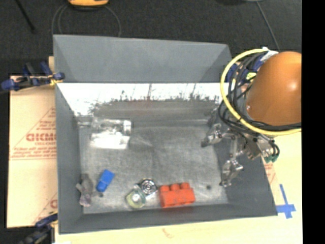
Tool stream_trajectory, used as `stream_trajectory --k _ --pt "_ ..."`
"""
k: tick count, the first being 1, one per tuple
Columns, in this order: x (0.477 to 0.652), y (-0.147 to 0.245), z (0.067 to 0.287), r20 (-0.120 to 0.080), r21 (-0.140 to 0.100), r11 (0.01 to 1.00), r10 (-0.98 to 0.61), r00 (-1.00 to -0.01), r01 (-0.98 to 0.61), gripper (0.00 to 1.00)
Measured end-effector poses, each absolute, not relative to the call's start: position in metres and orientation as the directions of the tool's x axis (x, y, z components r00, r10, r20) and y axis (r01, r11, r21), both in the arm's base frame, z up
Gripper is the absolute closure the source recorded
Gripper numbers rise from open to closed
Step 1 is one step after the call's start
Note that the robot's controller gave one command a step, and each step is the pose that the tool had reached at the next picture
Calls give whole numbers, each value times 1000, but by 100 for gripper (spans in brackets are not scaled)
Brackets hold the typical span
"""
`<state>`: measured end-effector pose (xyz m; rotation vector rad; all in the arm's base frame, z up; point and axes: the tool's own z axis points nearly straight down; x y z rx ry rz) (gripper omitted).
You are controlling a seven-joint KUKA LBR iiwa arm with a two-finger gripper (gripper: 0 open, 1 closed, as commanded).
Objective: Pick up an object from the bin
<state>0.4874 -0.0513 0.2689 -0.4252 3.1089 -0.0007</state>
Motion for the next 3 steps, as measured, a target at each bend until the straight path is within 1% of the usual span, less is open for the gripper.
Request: stream_trajectory --k 1,2,3 --pt "471 23 121 2 4 893 -450 -893 -450 0" --pt "487 18 81 -9 -5 835 -550 -835 -550 0" --pt "485 17 81 -5 -4 835 -550 -835 -550 100"
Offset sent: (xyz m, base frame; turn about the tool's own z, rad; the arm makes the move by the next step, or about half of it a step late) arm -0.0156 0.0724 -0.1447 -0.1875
